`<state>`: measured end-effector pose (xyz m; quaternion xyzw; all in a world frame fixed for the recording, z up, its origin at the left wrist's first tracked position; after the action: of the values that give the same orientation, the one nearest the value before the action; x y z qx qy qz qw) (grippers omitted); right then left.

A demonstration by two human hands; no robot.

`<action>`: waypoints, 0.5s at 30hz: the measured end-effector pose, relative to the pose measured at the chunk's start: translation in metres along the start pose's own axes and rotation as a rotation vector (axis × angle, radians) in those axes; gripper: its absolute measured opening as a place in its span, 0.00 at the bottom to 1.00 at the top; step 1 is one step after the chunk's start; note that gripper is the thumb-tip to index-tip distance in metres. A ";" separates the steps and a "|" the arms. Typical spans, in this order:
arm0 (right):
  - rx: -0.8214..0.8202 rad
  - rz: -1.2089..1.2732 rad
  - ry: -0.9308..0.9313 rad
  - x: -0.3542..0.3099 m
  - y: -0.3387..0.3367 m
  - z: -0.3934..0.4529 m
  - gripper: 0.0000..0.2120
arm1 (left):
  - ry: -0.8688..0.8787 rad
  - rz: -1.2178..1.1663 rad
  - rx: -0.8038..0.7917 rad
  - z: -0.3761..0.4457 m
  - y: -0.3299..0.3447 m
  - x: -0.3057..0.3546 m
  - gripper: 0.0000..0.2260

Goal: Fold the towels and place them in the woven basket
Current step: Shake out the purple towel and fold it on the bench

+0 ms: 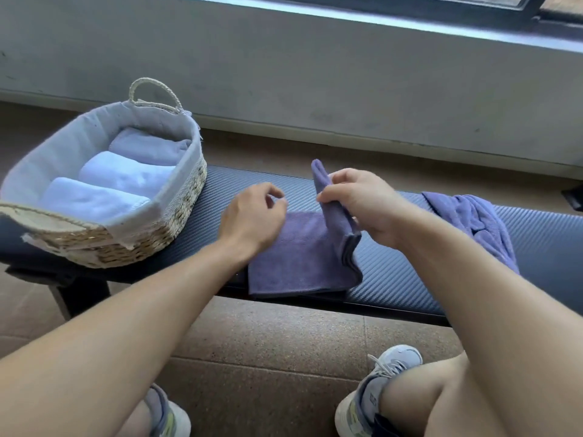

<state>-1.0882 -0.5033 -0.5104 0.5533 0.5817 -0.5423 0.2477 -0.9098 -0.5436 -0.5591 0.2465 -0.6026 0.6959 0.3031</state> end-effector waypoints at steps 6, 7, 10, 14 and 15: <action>-0.043 -0.277 -0.077 0.011 0.059 -0.008 0.12 | -0.533 -0.409 -0.224 0.004 -0.020 -0.047 0.06; -0.049 -0.314 -0.101 0.013 0.065 -0.009 0.11 | -0.547 -0.423 -0.241 0.003 -0.021 -0.050 0.06; -0.070 -0.387 -0.129 0.017 0.082 -0.010 0.09 | -0.576 -0.475 -0.256 0.003 -0.022 -0.056 0.06; -0.064 -0.460 -0.151 0.019 0.093 -0.008 0.09 | -0.567 -0.478 -0.251 0.004 -0.023 -0.058 0.06; -0.061 -0.464 -0.153 0.019 0.094 -0.008 0.09 | -0.559 -0.468 -0.249 0.003 -0.024 -0.057 0.07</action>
<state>-1.0049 -0.5074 -0.5584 0.3546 0.6889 -0.6070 0.1766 -0.8529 -0.5520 -0.5823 0.5188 -0.6693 0.4356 0.3053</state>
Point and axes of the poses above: each hand's wrist, its own z-axis towards the middle knuckle, its own y-axis out of the palm, x = y × z, the point moved 4 cm from there along z, towards the middle knuckle, and after that the axes turned 9 degrees about x, right-handed, at the moved point
